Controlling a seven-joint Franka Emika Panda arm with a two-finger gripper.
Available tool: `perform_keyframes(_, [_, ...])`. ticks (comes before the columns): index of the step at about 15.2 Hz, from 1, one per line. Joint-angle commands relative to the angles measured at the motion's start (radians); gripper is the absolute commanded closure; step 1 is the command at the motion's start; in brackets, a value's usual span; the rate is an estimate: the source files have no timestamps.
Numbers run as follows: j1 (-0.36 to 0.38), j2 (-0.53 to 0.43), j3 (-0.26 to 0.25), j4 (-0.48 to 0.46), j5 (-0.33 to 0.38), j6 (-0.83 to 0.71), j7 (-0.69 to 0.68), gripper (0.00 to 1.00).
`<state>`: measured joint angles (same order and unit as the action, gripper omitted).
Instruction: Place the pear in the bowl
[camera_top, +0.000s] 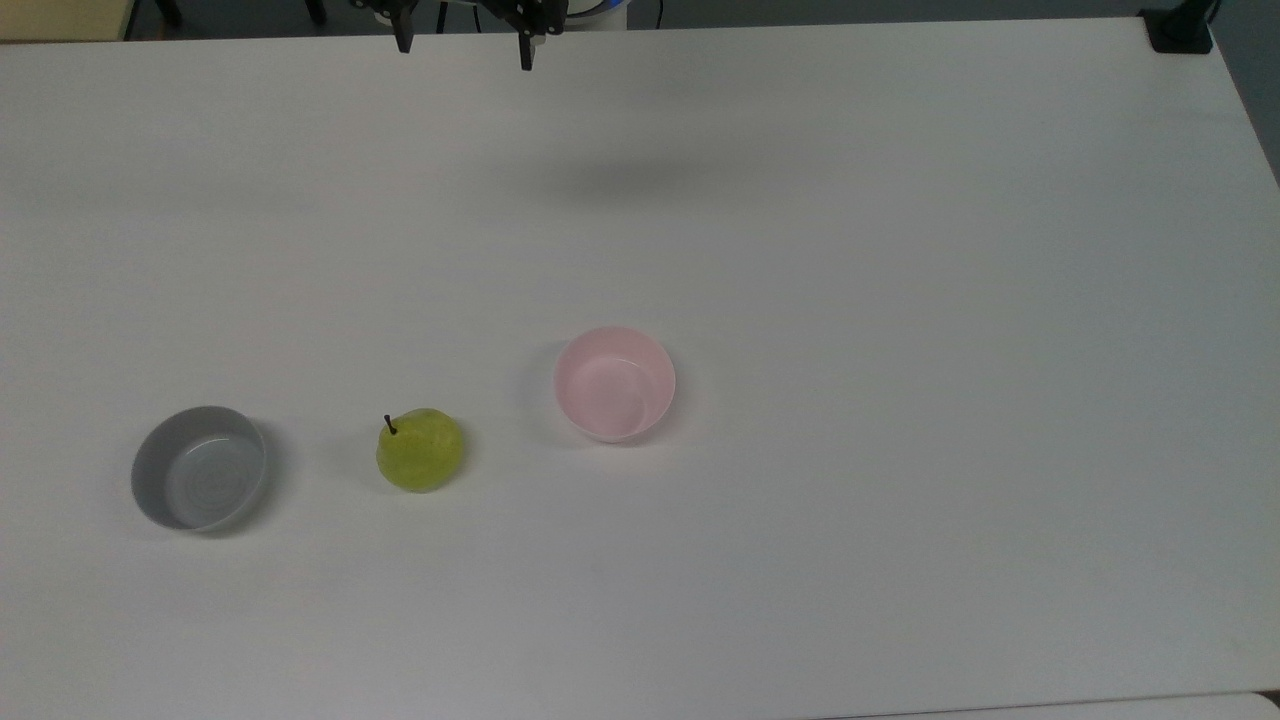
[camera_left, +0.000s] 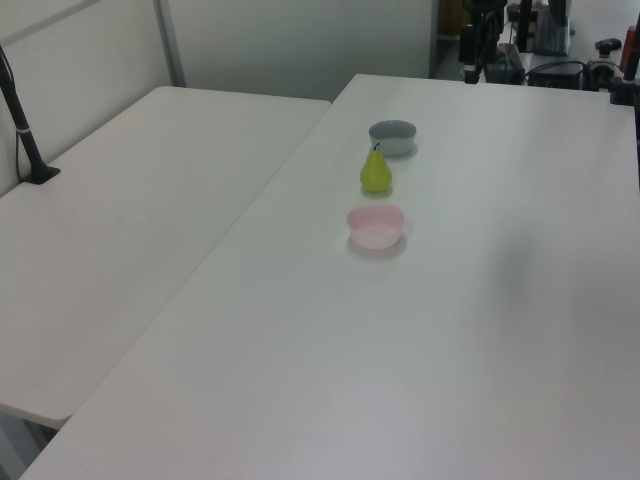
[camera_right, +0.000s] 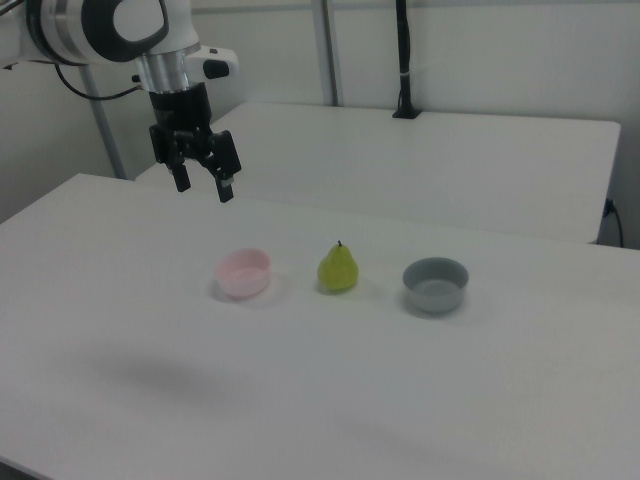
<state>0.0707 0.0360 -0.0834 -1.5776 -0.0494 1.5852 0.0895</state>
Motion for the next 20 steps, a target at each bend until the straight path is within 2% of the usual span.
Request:
perform_keyframes(1, [0.006, -0.001, -0.007, -0.002, 0.003, 0.016, -0.025, 0.00])
perform_keyframes(12, [0.003, 0.002, -0.007, -0.002, 0.005, 0.039, -0.033, 0.00])
perform_keyframes(16, [-0.005, 0.028, -0.010, 0.001, 0.016, 0.102, -0.129, 0.00])
perform_keyframes(20, [-0.008, 0.064, -0.021, 0.004, 0.017, 0.166, -0.151, 0.00])
